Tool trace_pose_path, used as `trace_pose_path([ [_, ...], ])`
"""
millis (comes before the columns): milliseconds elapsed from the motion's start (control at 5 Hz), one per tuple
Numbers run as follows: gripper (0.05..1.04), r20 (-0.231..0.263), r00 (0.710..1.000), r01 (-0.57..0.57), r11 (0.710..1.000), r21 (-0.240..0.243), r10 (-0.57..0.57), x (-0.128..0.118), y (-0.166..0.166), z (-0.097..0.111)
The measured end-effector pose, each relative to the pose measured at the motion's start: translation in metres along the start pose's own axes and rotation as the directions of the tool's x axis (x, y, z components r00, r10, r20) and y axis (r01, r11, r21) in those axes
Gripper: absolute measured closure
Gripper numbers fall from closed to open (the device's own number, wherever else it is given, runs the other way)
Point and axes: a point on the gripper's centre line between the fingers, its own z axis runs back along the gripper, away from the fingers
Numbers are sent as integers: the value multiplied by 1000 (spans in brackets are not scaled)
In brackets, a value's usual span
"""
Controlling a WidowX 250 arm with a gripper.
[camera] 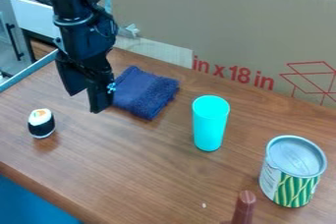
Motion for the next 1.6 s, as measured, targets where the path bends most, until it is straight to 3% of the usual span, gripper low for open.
trace_pose_path([
  [200, 83, -19, 1000, 1, 1000, -10, -2, -2, -1, -6],
  [400, 83, -53, 998, -38, 999, 24, 39, -12, 24, -18],
  [600, 83, -130, 991, -23, 993, 118, 38, -20, 47, -38],
  [800, 83, -193, 981, -5, 992, 125, 29, -30, 69, -54],
  [1000, 83, -204, 978, -15, 989, 145, 45, -31, 80, -58],
  [1400, 83, -189, 979, -47, 991, 126, 70, -33, 86, -57],
  [1600, 83, -263, 960, -82, 993, 80, 100, -33, 87, -75],
])
